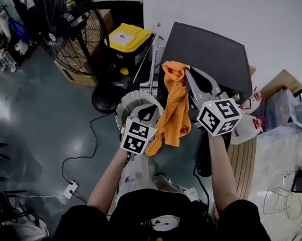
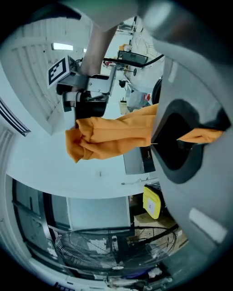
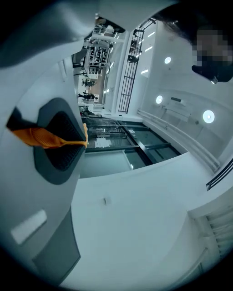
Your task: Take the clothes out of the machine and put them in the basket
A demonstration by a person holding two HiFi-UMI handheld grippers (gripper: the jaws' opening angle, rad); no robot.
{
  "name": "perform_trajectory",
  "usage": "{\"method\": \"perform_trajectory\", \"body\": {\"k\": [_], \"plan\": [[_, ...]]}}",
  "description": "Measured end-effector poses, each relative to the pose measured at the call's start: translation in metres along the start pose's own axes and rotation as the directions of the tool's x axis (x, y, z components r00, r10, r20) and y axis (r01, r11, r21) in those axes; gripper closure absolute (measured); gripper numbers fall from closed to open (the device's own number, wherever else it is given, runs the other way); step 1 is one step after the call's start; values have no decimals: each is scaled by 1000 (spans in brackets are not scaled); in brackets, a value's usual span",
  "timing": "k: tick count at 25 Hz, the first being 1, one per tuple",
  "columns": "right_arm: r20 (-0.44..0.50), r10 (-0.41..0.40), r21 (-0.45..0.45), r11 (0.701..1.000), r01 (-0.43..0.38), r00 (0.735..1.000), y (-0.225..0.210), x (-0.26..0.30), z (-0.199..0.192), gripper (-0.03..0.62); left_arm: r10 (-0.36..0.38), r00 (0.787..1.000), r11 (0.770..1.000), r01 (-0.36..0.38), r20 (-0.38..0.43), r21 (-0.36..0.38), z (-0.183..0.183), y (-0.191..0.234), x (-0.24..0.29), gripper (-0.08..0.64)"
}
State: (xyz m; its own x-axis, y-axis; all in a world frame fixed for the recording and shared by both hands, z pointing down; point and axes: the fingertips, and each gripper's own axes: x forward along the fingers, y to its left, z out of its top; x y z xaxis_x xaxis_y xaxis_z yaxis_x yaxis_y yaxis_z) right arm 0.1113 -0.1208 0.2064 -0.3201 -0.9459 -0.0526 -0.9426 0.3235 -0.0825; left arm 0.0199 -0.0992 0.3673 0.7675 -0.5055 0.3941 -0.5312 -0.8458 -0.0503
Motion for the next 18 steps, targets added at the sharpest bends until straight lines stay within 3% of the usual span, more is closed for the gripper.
{"method": "perform_trajectory", "body": {"k": [9, 13, 18], "plan": [[76, 181, -70, 982, -176, 981, 62, 86, 50, 541, 143, 989, 989, -142, 23, -46, 3, 72, -33, 557], [44, 207, -59, 977, -204, 977, 72, 117, 35, 541, 182, 983, 981, -181, 7, -71, -7, 102, -40, 557], [-42, 201, -16, 979, -202, 979, 66, 154, -14, 541, 203, 979, 974, -204, -26, -95, -25, 136, -37, 557]]}}
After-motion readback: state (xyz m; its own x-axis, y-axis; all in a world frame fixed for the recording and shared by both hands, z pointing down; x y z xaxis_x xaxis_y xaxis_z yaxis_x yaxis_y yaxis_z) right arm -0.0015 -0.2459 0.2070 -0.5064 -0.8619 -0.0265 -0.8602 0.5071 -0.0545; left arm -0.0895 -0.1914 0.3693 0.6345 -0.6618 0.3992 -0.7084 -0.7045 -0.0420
